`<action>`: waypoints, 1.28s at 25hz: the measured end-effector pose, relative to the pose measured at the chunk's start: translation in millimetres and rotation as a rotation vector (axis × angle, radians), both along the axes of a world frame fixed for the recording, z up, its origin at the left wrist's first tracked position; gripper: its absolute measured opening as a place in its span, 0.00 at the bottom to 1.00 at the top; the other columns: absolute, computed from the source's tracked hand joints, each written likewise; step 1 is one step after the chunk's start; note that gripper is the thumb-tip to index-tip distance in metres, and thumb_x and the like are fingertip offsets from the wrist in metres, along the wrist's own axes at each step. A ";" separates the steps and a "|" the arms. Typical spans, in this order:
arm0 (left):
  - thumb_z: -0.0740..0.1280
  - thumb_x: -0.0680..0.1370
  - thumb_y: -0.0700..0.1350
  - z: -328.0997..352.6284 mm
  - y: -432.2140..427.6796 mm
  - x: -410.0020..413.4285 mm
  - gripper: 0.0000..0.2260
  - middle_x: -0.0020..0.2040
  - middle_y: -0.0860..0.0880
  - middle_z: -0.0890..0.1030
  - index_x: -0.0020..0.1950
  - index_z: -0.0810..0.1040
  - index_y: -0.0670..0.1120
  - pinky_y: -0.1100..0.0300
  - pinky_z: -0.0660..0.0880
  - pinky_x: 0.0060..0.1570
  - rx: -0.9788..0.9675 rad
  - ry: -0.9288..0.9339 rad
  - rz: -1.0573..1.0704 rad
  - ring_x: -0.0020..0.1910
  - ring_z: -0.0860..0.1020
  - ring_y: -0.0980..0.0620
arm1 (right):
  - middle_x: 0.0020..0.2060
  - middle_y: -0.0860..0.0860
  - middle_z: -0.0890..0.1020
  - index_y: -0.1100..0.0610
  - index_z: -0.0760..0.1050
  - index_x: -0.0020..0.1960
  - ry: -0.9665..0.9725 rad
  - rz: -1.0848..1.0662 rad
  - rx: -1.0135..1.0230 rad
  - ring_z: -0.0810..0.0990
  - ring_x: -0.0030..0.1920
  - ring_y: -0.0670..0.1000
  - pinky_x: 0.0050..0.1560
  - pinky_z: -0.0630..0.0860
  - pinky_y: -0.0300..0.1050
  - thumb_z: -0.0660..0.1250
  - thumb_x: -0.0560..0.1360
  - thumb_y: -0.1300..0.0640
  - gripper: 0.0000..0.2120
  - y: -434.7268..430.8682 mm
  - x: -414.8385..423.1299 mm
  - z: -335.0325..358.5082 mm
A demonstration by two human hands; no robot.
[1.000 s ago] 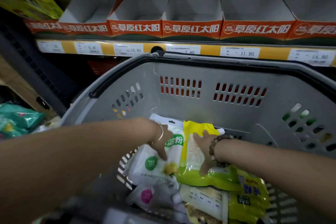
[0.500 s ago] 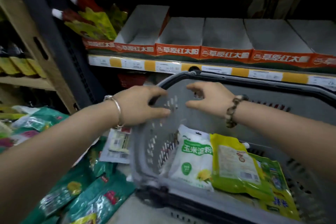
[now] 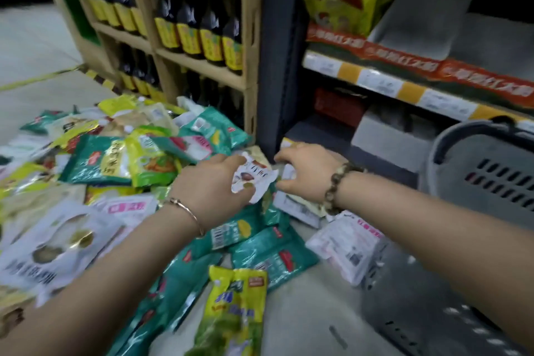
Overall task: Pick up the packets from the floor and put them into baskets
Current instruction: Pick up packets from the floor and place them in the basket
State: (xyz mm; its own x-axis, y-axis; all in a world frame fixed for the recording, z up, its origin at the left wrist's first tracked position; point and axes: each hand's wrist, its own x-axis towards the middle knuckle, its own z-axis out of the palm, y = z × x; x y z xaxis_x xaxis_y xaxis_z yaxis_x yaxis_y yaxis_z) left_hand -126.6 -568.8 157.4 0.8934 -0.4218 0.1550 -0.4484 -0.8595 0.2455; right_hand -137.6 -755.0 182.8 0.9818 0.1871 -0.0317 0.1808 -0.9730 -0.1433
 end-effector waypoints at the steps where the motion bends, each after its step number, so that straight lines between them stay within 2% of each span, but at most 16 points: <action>1: 0.61 0.75 0.62 -15.9 13.6 -2.6 0.26 0.68 0.52 0.71 0.71 0.64 0.55 0.55 0.73 0.54 0.017 0.014 0.025 0.62 0.74 0.48 | 0.61 0.53 0.73 0.50 0.67 0.67 0.040 0.002 -0.017 0.73 0.60 0.55 0.56 0.72 0.47 0.64 0.73 0.46 0.24 15.7 5.0 -18.3; 4: 0.60 0.75 0.61 -69.3 43.8 -14.0 0.27 0.69 0.52 0.68 0.72 0.62 0.54 0.55 0.70 0.57 0.037 0.089 0.082 0.63 0.72 0.49 | 0.63 0.53 0.72 0.52 0.66 0.68 0.200 -0.023 -0.051 0.72 0.61 0.56 0.56 0.73 0.49 0.62 0.75 0.46 0.23 48.3 9.1 -80.2; 9: 0.60 0.76 0.59 -162.2 69.0 -51.1 0.25 0.68 0.51 0.69 0.70 0.64 0.52 0.55 0.69 0.56 0.033 0.265 0.147 0.63 0.72 0.48 | 0.64 0.54 0.73 0.52 0.68 0.67 0.455 -0.130 -0.010 0.71 0.64 0.55 0.59 0.69 0.45 0.64 0.74 0.47 0.24 58.4 -20.2 -177.0; 11: 0.60 0.76 0.59 -193.3 71.3 -65.7 0.24 0.67 0.50 0.70 0.70 0.65 0.52 0.54 0.70 0.55 0.060 0.357 0.160 0.62 0.73 0.47 | 0.61 0.53 0.76 0.53 0.71 0.65 0.554 -0.240 0.034 0.74 0.61 0.54 0.54 0.70 0.42 0.66 0.73 0.46 0.23 55.6 -36.5 -207.6; 13: 0.60 0.76 0.59 -219.3 70.7 -73.9 0.24 0.66 0.50 0.71 0.70 0.64 0.53 0.54 0.71 0.54 0.072 0.440 0.172 0.61 0.73 0.46 | 0.54 0.52 0.80 0.54 0.75 0.56 0.651 -0.342 0.093 0.77 0.52 0.52 0.43 0.69 0.38 0.68 0.71 0.48 0.16 53.1 -49.1 -235.6; 15: 0.60 0.76 0.58 -239.1 69.7 -78.2 0.24 0.65 0.50 0.71 0.70 0.64 0.54 0.54 0.72 0.52 0.071 0.502 0.209 0.61 0.74 0.46 | 0.50 0.52 0.81 0.53 0.73 0.48 0.708 -0.452 0.202 0.76 0.47 0.51 0.40 0.67 0.37 0.70 0.70 0.50 0.11 52.7 -60.4 -262.3; 18: 0.61 0.75 0.57 -261.6 66.7 -80.8 0.23 0.65 0.50 0.71 0.70 0.64 0.54 0.55 0.72 0.52 0.071 0.554 0.225 0.61 0.74 0.47 | 0.48 0.54 0.82 0.60 0.76 0.51 0.730 -0.772 0.562 0.80 0.48 0.53 0.48 0.75 0.42 0.74 0.66 0.52 0.18 57.7 -71.9 -298.7; 20: 0.62 0.75 0.56 -272.6 68.3 -78.8 0.24 0.66 0.49 0.71 0.70 0.64 0.53 0.55 0.73 0.53 0.046 0.604 0.234 0.62 0.74 0.46 | 0.45 0.56 0.83 0.59 0.79 0.48 0.671 -0.970 0.774 0.82 0.45 0.55 0.51 0.78 0.50 0.76 0.65 0.51 0.17 65.8 -75.2 -314.9; 22: 0.63 0.75 0.55 -280.8 67.6 -76.3 0.24 0.65 0.48 0.72 0.70 0.65 0.53 0.55 0.73 0.55 -0.012 0.684 0.239 0.61 0.74 0.46 | 0.40 0.55 0.83 0.56 0.79 0.40 0.620 -1.082 0.828 0.81 0.40 0.54 0.45 0.78 0.48 0.75 0.65 0.50 0.11 70.6 -76.0 -324.2; 24: 0.64 0.74 0.55 -286.9 65.9 -76.9 0.25 0.63 0.48 0.72 0.70 0.65 0.53 0.55 0.73 0.56 -0.047 0.714 0.238 0.60 0.74 0.46 | 0.38 0.55 0.82 0.57 0.77 0.38 0.562 -1.159 0.881 0.80 0.37 0.54 0.40 0.76 0.46 0.74 0.67 0.52 0.10 75.7 -80.3 -328.1; 26: 0.67 0.74 0.55 -291.7 66.8 -79.3 0.26 0.62 0.49 0.74 0.70 0.65 0.52 0.55 0.73 0.57 -0.171 0.754 0.262 0.58 0.75 0.48 | 0.39 0.57 0.83 0.59 0.77 0.42 0.500 -1.231 1.162 0.82 0.40 0.57 0.45 0.78 0.52 0.71 0.71 0.59 0.05 79.2 -89.2 -327.2; 27: 0.69 0.73 0.53 -294.0 66.8 -79.9 0.27 0.61 0.49 0.75 0.70 0.66 0.51 0.55 0.73 0.57 -0.316 0.805 0.307 0.56 0.76 0.49 | 0.37 0.57 0.84 0.60 0.77 0.42 0.481 -1.266 1.345 0.83 0.38 0.57 0.44 0.79 0.54 0.69 0.72 0.62 0.02 78.3 -94.1 -323.3; 29: 0.73 0.71 0.50 -295.6 64.0 -80.4 0.29 0.55 0.50 0.76 0.69 0.66 0.49 0.57 0.74 0.54 -0.641 0.931 0.431 0.50 0.76 0.52 | 0.33 0.56 0.84 0.61 0.75 0.42 0.450 -1.275 1.651 0.83 0.32 0.55 0.36 0.80 0.52 0.64 0.74 0.67 0.04 70.8 -102.2 -317.5; 32: 0.74 0.69 0.42 -290.7 58.6 -81.0 0.23 0.41 0.54 0.81 0.62 0.71 0.48 0.68 0.75 0.38 -0.933 1.146 0.456 0.37 0.80 0.61 | 0.37 0.59 0.84 0.63 0.74 0.47 0.494 -1.157 1.876 0.84 0.35 0.55 0.31 0.80 0.48 0.63 0.72 0.67 0.05 61.0 -108.8 -305.4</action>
State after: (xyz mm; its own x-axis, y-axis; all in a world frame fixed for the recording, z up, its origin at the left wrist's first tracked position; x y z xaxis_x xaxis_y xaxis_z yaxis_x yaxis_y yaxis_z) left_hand -207.6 -510.3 -133.3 0.7351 -0.2356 -0.6357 0.5976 -0.2177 0.7717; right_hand -246.4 -693.9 -122.6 0.6302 -0.1749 -0.7565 -0.5093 0.6423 -0.5728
